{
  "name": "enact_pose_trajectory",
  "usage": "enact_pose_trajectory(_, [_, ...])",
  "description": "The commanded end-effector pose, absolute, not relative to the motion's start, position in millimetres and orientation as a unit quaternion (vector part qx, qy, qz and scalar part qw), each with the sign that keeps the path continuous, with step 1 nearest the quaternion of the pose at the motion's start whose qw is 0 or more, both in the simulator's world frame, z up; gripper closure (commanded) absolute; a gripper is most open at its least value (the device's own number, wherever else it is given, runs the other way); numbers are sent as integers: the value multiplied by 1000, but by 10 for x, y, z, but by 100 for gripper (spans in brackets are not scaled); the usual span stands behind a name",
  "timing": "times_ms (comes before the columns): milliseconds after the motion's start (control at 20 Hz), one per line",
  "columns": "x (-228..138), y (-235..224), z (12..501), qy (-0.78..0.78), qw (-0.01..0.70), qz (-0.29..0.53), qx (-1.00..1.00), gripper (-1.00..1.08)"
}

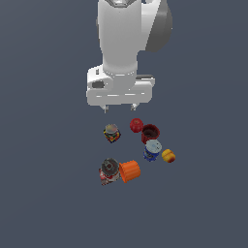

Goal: Pick up a designated object from a clutter of objects.

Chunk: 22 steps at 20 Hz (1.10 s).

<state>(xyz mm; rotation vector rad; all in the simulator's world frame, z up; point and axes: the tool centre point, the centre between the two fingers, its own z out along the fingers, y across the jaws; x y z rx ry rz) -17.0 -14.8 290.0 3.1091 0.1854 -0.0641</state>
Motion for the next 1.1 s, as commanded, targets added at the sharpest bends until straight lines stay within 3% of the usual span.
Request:
enact_pose_trajectory(0, [-181,-179,2794,76,12,-20,997,-92])
enact_pose_trajectory(1050, [-568,-542,1522,286,2,-7,958,-92])
